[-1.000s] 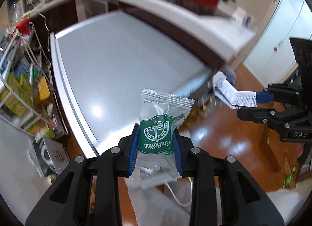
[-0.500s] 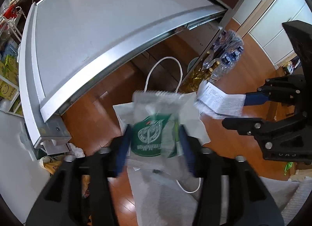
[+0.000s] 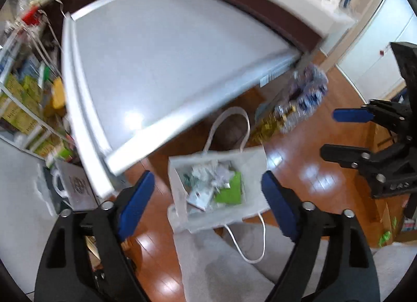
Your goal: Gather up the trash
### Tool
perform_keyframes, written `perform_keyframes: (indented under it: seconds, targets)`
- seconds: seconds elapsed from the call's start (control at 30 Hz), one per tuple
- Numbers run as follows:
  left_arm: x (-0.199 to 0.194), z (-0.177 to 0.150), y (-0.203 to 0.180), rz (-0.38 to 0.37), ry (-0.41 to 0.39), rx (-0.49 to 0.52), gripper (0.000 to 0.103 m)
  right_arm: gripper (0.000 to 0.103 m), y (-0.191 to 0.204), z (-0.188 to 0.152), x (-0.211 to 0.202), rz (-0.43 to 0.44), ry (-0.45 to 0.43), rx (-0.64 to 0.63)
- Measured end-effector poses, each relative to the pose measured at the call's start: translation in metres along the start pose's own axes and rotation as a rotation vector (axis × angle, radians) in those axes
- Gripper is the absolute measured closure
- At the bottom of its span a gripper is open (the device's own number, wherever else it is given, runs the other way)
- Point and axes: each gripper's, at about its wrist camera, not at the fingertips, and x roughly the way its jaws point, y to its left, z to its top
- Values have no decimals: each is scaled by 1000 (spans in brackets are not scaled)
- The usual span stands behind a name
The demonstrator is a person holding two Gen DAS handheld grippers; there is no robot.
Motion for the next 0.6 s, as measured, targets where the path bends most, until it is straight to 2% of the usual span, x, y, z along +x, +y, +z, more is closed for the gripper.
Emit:
perform_keyframes:
  seconds: [0.03, 0.13, 0.37, 0.6]
  targets:
    - [-9, 5, 0, 13, -29, -3, 12, 15, 2, 8, -16, -19, -53, 2]
    - [-39, 28, 4, 34, -136, -27, 7, 8, 4, 27, -46, -38, -162, 27]
    - [-96, 80, 17, 85, -358, -107, 5, 5, 6, 79, -91, -59, -382, 87]
    - [-136, 118, 34, 143, -520, -185, 2, 5, 11, 133, -127, -123, -549, 96]
